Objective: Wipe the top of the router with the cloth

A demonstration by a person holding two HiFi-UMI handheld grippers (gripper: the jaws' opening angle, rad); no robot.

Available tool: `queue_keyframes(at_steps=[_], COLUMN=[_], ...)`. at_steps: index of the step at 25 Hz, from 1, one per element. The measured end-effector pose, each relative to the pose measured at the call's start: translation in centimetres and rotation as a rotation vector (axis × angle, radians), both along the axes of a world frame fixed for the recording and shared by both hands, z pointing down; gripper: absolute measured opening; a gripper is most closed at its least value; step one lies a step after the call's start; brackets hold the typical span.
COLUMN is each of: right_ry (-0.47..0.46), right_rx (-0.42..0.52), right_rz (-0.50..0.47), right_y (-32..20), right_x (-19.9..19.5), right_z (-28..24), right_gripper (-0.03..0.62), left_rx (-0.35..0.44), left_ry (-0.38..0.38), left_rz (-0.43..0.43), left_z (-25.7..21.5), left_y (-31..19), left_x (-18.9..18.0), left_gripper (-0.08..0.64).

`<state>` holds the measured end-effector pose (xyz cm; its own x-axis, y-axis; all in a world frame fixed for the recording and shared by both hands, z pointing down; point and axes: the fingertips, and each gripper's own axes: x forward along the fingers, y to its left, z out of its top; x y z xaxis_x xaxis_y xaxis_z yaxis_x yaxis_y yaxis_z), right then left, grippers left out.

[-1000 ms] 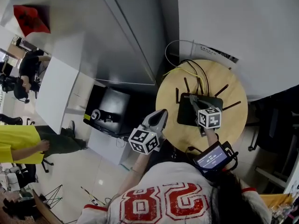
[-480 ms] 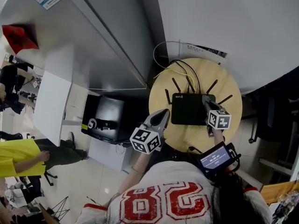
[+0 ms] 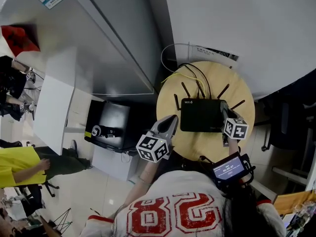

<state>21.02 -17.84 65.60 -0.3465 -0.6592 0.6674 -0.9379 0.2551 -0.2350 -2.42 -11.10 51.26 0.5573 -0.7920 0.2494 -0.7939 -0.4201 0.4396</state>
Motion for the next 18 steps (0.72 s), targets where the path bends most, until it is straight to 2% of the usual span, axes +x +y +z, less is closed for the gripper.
queue_keyframes(at_steps=[2,5,10,13,18], right_ry=[-0.031,-0.08,-0.125,-0.114,-0.101], right_rx=[0.016,0.028,0.006,-0.003,-0.015], right_rz=[-0.041,-0.153,-0.319,-0.377,-0.421], right_y=[0.1,0.6,2.1,2.5,2.6], right_x=[-2.4,-7.6,-15.2,-17.6,-19.8], right_z=[-0.9,-1.9,-1.8,-1.5,-0.8], right_gripper=[0.038,0.038,0.038,0.038,0.038], left_rx=[0.001,0.005,0.01,0.01,0.001], left_ry=[0.002,0.003,0.0,-0.006,-0.018], left_rz=[-0.01,-0.026,-0.042,-0.051,-0.08], left_z=[0.0,-0.1,-0.3,-0.5,-0.3], left_y=[0.0,0.2,0.7,1.2,2.0], left_x=[-0.4,-1.1,-2.2,-3.1,-4.8], left_gripper=[0.005,0.005,0.005,0.005,0.005])
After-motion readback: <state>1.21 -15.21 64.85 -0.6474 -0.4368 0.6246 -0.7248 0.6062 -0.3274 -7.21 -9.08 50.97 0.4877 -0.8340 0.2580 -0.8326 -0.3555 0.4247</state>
